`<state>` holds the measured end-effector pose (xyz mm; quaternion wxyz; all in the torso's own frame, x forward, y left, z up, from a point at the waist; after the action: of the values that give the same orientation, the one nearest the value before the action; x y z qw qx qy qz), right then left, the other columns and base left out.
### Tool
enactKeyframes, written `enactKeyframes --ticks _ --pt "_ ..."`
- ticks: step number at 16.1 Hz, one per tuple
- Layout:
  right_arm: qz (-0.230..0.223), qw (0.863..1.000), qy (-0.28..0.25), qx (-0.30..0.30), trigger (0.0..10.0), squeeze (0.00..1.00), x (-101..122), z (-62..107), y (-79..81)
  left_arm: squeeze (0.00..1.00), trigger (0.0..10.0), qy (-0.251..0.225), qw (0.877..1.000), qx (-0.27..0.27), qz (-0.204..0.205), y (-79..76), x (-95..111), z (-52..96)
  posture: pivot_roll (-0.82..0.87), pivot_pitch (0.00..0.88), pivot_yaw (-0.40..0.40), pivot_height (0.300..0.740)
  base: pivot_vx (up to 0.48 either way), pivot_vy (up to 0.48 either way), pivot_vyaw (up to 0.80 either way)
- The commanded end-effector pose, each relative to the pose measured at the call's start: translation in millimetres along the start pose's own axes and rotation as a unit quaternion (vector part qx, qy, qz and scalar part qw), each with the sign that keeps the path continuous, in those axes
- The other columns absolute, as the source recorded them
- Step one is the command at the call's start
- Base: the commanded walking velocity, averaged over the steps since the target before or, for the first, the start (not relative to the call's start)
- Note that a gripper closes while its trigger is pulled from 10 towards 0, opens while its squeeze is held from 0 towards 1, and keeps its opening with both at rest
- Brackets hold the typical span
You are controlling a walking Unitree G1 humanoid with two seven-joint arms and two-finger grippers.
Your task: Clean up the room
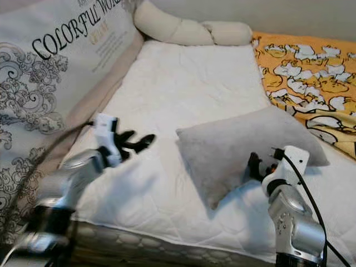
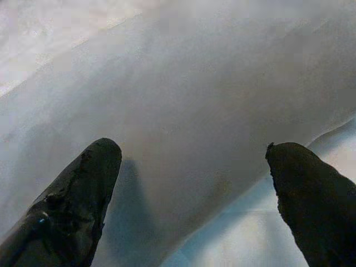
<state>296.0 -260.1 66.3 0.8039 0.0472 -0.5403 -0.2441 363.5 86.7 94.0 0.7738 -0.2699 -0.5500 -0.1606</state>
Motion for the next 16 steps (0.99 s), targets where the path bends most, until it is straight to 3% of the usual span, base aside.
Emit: enactKeyframes --ticks 1,3,4,5,6,7,9,10,12,13,14,15,16 --pt "-0.011 1.000 0.016 0.019 10.0 1.00 -5 -5.1 2.5 1.00 10.0 0.005 0.999 0.001 0.039 4.8 -8 -9.3 -0.06 0.000 0.052 0.740 0.000 0.000 0.00" --pt "-0.040 0.998 0.040 0.032 10.0 1.00 -21 -12.2 1.9 1.00 10.0 0.029 0.999 0.000 0.042 3.0 -20 -19.8 -0.10 0.000 0.079 0.740 0.000 0.000 0.00" --pt "-0.086 0.994 0.051 0.043 10.0 1.00 -26 -15.8 3.8 1.00 10.0 0.022 0.999 -0.008 0.044 0.1 -17 -21.4 -0.09 0.000 0.083 0.740 0.000 0.000 0.00" --pt "-0.144 0.986 0.058 0.057 10.0 1.00 -28 -19.5 7.2 1.00 10.0 0.012 0.998 -0.019 0.050 -3.2 -15 -20.7 -0.08 0.000 0.075 0.740 0.000 0.000 0.00" --pt "-0.158 0.984 0.060 0.063 10.0 1.00 -29 -20.3 9.0 1.00 10.0 0.014 0.999 -0.022 0.045 -3.7 -16 -19.4 -0.07 0.000 0.073 0.740 0.000 0.000 0.00" --pt "-0.203 0.972 0.074 0.092 10.0 1.00 -33 -24.4 18.8 1.00 10.0 0.013 0.998 -0.038 0.043 -6.3 -20 -14.6 -0.06 0.000 0.066 0.740 0.000 0.000 0.00" --pt "-0.227 0.967 0.086 0.082 10.0 1.00 -40 -33.2 19.9 1.00 10.0 0.008 0.997 -0.057 0.041 -9.8 -21 -8.9 -0.04 0.000 0.059 0.740 0.000 0.000 0.00" --pt "-0.247 0.962 0.098 0.063 10.0 0.00 -46 -41.8 19.1 1.00 10.0 0.009 0.996 -0.085 0.040 -16.7 -22 -1.0 -0.03 0.000 0.055 0.740 0.000 0.000 0.00" --pt "-0.276 0.952 0.123 0.050 10.0 0.00 -57 -49.7 21.3 1.00 10.0 0.023 0.992 -0.117 0.029 -25.5 -25 8.9 -0.03 0.000 0.054 0.740 0.000 0.000 0.00" --pt "-0.283 0.949 0.135 0.042 10.0 0.00 -64 -53.8 22.2 0.56 10.0 0.032 0.991 -0.129 0.020 -28.8 -27 16.0 -0.02 0.000 0.053 0.740 0.000 0.000 0.00" --pt "-0.282 0.948 0.139 0.038 10.0 0.00 -67 -55.9 23.3 0.42 10.0 0.039 0.990 -0.135 0.015 -30.1 -28 21.3 -0.02 0.000 0.052 0.740 0.000 0.000 0.00" --pt "-0.282 0.948 0.141 0.039 7.1 0.00 -68 -56.8 24.4 0.30 10.0 0.041 0.989 -0.139 0.010 -30.7 -28 24.2 -0.01 0.000 0.051 0.740 0.000 0.000 0.00" --pt "-0.279 0.949 0.142 0.042 0.0 0.00 -69 -58.1 26.0 0.11 10.0 0.043 0.989 -0.144 0.002 -31.0 -28 29.5 -0.01 0.000 0.049 0.740 0.000 0.000 0.00"
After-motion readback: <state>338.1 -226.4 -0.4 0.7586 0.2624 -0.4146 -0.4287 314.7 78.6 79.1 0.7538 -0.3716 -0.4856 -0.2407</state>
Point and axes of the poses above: a point about 5 cm out from each wrist's last joint towards the gripper, its own z axis pointing back from the gripper into the wrist, its own x axis along the axis of the wrist's last joint, y = z × x, the point moved 5 cm from there along -z, pointing out of the wrist towards the gripper, and after that the axes turned 10 degrees about -z, right-handed, at the moved point
